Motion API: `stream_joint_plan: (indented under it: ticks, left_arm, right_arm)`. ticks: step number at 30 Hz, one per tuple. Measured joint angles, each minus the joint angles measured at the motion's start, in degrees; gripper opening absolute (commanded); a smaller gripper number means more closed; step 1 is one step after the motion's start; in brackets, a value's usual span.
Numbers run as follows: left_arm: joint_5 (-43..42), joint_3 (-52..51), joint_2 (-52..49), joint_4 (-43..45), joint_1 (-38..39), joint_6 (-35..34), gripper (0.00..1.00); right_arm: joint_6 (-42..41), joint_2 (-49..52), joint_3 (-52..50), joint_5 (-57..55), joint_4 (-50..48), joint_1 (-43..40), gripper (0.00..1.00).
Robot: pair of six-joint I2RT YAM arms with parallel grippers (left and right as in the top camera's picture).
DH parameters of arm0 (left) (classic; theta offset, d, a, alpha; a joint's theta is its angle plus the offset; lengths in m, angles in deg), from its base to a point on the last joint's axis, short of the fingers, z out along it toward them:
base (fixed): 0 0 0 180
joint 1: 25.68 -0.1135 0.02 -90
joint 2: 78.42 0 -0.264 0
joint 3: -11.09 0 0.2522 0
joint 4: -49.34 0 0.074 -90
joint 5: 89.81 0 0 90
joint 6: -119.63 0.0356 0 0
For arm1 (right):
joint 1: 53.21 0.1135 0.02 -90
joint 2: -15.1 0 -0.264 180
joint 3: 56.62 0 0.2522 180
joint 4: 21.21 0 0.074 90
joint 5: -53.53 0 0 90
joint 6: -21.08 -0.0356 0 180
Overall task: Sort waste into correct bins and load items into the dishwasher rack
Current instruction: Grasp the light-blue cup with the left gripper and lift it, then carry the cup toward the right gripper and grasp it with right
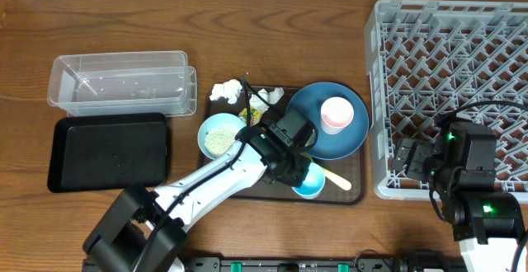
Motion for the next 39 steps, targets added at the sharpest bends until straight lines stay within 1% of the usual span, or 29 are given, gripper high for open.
stream_joint_plan:
  ticks: [8, 11, 14, 17, 22, 26, 28, 30, 34, 39]
  left_arm:
    - [-0.02, 0.00, 0.02, -0.76, -1.55, 0.13, 0.06]
    - [-0.11, 0.00, 0.94, -1.53, -3.28, 0.13, 0.06]
    - [-2.21, 0.00, 4.28, -1.53, -6.84, 0.15, 0.06]
    - [-7.19, 0.00, 9.03, 0.55, -12.55, 0.13, 0.06]
    - [-21.14, 0.11, 13.92, 7.10, -25.64, -0.96, 0.06]
    - [-33.99, 0.15, 13.53, 12.61, -34.77, -3.82, 0.06]
    - [-39.12, 0.15, 12.98, 14.69, -37.70, -5.57, 0.06]
    - [-43.87, 0.15, 12.15, 16.02, -39.36, -7.52, 0.06]
    - [-51.65, 0.15, 10.38, 17.62, -39.74, -11.47, 0.06]
    - [-56.85, 0.15, 9.92, 17.81, -38.36, -13.94, 0.06]
  right_arm:
    - [0.00, 0.00, 0.00, 0.00, 0.35, 0.00, 0.99]
    - [0.04, 0.00, 0.00, 0.00, 0.35, 0.00, 0.98]
    - [0.68, 0.00, 0.00, 0.13, 0.00, 0.00, 0.97]
    - [3.19, 0.00, 0.00, 2.95, -2.38, 0.00, 0.96]
    - [10.64, 0.13, 0.09, 15.52, -10.08, 0.00, 0.99]
    - [18.36, 1.99, 0.20, 30.62, -16.35, 0.00, 0.99]
    - [21.57, 4.04, 0.22, 39.10, -19.15, 0.00, 0.99]
    - [24.13, 6.67, 0.24, 48.22, -22.88, 0.00, 0.99]
    - [26.80, 11.54, 0.31, 62.93, -30.18, 0.00, 0.99]
    - [28.04, 15.76, 0.33, 74.12, -35.41, 0.00, 0.99]
